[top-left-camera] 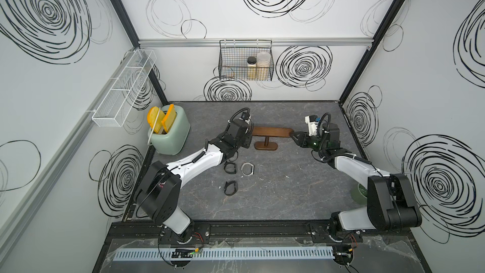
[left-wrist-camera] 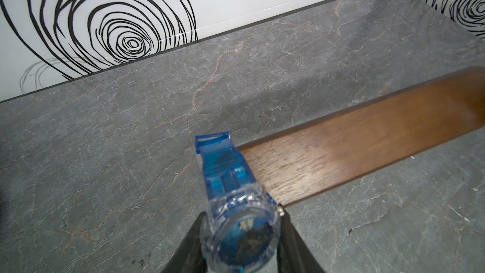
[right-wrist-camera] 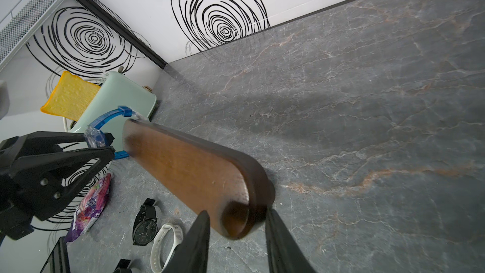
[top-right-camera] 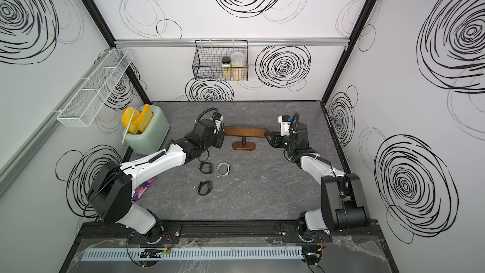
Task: Place watch on stand
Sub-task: Place the watch on the stand.
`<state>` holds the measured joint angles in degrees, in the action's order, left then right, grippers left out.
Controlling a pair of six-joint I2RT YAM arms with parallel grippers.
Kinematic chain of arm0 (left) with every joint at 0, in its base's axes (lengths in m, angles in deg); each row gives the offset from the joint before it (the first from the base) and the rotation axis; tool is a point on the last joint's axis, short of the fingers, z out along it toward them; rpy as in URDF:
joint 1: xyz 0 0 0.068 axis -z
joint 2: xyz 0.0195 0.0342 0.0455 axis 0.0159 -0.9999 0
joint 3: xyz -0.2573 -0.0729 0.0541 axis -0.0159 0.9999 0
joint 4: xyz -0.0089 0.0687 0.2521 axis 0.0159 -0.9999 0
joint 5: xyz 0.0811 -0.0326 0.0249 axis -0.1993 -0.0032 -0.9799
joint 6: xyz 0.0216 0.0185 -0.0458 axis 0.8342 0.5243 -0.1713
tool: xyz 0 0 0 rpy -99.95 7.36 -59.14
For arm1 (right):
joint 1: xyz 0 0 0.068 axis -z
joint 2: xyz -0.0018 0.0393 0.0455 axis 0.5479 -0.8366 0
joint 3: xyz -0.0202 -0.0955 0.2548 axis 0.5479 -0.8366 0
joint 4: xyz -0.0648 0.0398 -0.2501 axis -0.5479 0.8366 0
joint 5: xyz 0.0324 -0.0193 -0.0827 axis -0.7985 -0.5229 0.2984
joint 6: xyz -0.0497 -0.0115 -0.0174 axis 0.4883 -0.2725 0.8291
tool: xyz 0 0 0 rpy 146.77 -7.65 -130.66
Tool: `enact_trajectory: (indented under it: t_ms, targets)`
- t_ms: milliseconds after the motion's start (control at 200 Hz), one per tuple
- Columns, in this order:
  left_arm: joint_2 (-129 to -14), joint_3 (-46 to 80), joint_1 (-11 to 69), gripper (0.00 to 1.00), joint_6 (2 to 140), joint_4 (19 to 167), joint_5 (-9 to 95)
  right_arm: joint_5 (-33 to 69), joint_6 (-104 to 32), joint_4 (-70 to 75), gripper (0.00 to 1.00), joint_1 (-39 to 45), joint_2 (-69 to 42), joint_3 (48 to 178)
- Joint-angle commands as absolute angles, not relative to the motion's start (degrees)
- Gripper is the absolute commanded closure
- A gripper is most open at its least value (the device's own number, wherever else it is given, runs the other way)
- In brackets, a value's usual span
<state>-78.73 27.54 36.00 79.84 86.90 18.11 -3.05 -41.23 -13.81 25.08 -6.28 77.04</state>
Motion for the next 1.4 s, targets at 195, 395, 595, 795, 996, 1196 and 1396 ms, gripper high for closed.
enact_trajectory:
  t_ms: [195,395,595,795,996,1196,1396]
  targets:
    - [-80.4,23.6,37.9,0.69,79.0,89.6,18.4,-3.9,-40.2,-14.6,0.62,24.3,-6.8,77.2]
    - [-81.6,22.4,39.0,0.69,78.6,89.5,18.3,-4.0,-40.0,-14.6,0.62,24.2,-6.6,77.2]
    - [-83.0,20.9,40.4,0.68,78.3,89.4,18.1,-4.2,-39.9,-14.7,0.62,24.0,-6.5,77.2]
    - [-84.4,19.5,41.8,0.68,77.8,89.5,17.9,-4.4,-39.8,-14.7,0.62,23.9,-6.3,77.0]
    - [-85.9,18.1,43.3,0.67,77.2,89.6,17.9,-4.5,-39.7,-14.8,0.62,23.8,-6.2,77.0]
    - [-87.5,16.5,44.5,0.66,76.6,89.6,17.9,-4.6,-39.7,-14.6,0.62,23.8,-6.2,77.0]
    - [-88.3,15.9,45.0,0.63,76.2,89.5,17.8,-4.5,-39.6,-14.6,0.62,23.7,-6.1,77.0]
